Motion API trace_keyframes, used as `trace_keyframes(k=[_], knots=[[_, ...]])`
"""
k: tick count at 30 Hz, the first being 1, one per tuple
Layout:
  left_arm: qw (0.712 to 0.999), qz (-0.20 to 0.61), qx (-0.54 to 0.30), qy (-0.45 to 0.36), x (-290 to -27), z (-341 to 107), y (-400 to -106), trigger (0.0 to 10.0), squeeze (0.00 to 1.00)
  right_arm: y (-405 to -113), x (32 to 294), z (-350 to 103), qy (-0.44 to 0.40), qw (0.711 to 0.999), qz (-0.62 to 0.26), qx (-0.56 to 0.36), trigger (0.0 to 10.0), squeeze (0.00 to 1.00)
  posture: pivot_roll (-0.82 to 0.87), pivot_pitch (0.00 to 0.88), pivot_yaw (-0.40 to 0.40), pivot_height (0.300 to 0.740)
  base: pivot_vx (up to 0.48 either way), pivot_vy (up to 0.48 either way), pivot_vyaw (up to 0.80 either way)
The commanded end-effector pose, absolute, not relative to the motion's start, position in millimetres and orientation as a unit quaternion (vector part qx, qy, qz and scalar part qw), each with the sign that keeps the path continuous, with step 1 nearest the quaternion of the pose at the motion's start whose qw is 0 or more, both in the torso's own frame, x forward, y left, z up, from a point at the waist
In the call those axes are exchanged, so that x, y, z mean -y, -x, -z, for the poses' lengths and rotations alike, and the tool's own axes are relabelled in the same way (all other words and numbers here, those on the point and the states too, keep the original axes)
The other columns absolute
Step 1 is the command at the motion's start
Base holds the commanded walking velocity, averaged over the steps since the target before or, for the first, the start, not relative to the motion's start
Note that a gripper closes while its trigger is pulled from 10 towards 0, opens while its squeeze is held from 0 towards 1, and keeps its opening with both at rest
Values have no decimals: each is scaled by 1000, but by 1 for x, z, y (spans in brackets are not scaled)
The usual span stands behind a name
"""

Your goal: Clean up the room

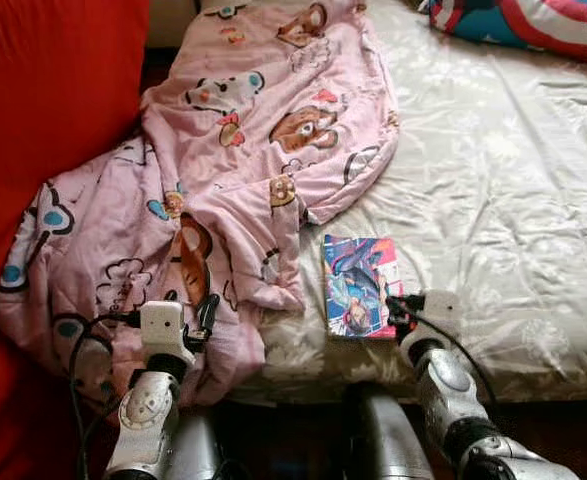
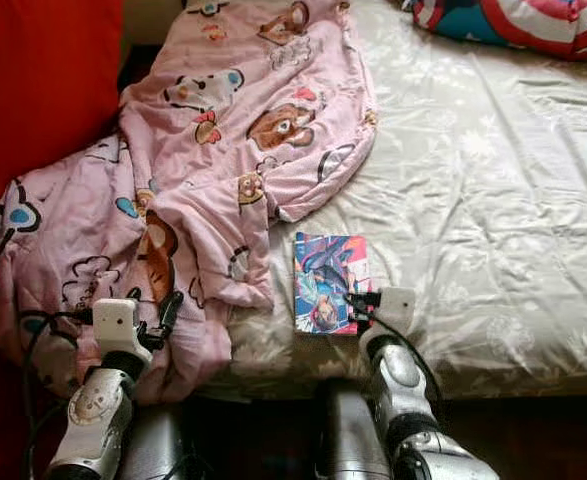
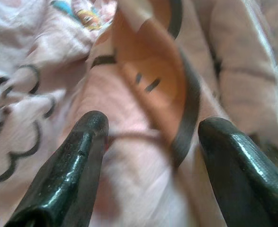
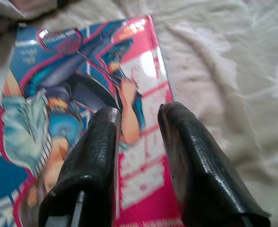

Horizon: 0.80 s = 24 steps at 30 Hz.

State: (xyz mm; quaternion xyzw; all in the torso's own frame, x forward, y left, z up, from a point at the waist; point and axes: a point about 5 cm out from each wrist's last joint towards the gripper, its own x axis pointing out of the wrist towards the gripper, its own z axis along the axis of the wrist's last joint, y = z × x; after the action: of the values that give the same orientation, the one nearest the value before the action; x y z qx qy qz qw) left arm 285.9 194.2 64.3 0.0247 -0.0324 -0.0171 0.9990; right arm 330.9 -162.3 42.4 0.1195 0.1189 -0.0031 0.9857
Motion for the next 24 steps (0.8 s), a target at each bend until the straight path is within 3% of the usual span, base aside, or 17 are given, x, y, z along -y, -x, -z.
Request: trace_keyframes(k=[1,14,24], knots=[[999,20,15,-33,-197,-59,-280,10000,0,-328,166,-38,-134,982,20,-131,10000,0,45,302,-6,574,0,0,0],[999,24,0,-48,-203,-63,-272,10000,0,-320,186,-33,-170,975,84,-119,10000,0,49,337,20,574,0,0,0],[998,27,-7,-52,-200,-64,-271,10000,0,-299,177,-7,-220,959,70,-163,10000,0,50,340,17,574,0,0,0]])
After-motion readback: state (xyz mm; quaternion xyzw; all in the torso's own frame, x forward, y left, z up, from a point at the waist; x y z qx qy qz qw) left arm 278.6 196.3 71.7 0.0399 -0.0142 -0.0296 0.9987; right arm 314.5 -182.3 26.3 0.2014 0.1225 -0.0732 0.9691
